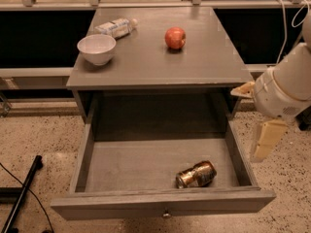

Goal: Pick orange can from top drawer and place on counter

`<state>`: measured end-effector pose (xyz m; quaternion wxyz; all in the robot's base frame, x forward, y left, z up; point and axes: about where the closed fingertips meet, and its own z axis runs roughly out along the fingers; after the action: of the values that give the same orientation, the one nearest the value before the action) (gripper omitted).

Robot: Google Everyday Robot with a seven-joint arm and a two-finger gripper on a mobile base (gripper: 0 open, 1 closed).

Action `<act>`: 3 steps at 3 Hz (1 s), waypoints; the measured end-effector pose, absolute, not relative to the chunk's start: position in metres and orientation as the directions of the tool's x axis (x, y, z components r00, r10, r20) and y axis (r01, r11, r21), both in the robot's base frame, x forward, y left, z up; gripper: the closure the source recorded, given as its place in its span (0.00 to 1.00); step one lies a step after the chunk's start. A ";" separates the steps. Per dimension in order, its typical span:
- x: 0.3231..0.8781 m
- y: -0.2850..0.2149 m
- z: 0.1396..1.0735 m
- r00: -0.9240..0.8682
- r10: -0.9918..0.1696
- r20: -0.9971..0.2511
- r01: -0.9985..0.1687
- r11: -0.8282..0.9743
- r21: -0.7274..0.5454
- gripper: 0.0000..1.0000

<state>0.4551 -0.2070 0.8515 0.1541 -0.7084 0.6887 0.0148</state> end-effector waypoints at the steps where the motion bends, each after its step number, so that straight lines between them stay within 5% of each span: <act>1: 0.461 -0.204 0.844 0.091 -0.972 -0.218 -0.977 -0.045 -0.206 0.00; 3: 0.496 -0.181 0.743 0.154 -0.973 -0.172 -0.984 -0.135 -0.119 0.00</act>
Offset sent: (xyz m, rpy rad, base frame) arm 0.0607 0.0130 -0.1039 -0.0739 0.1014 0.0291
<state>0.4964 -0.1809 0.7432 0.1017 -0.7529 0.6497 0.0263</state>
